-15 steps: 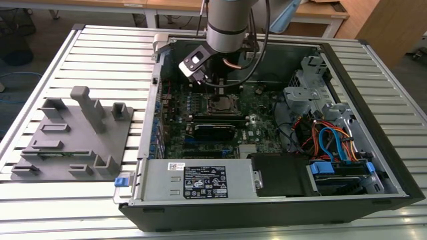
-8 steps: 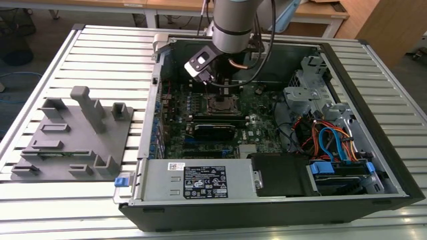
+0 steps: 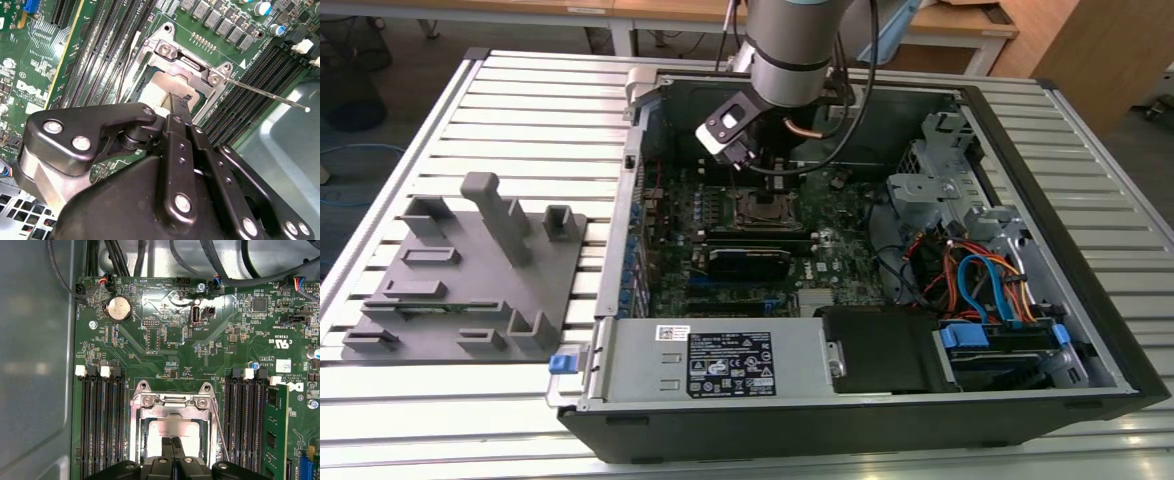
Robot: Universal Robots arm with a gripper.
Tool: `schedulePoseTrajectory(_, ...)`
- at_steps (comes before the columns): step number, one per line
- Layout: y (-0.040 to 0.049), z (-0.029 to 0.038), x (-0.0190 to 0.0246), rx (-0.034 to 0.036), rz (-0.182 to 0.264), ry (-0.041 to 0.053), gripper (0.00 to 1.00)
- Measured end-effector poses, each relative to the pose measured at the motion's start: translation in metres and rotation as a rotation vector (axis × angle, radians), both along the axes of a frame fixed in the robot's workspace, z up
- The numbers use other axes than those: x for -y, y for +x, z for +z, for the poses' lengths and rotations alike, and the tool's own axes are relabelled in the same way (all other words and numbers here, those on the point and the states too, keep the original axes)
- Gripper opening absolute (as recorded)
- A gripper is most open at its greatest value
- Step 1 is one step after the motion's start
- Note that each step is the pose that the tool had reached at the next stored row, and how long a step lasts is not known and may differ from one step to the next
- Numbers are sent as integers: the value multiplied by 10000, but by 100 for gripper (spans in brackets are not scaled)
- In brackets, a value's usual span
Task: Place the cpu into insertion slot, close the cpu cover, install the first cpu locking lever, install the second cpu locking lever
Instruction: 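Install the first cpu locking lever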
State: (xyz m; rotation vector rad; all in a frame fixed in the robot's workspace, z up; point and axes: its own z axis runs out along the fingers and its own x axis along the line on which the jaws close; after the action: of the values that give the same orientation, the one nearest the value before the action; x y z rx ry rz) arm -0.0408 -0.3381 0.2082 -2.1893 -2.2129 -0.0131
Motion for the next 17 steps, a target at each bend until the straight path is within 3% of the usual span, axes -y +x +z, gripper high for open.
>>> schedulePoseTrajectory(10, 1, 5, 0, -1, 13, -2, 10)
schedulePoseTrajectory(17, 1, 105, 0, 0, 14, 0, 10)
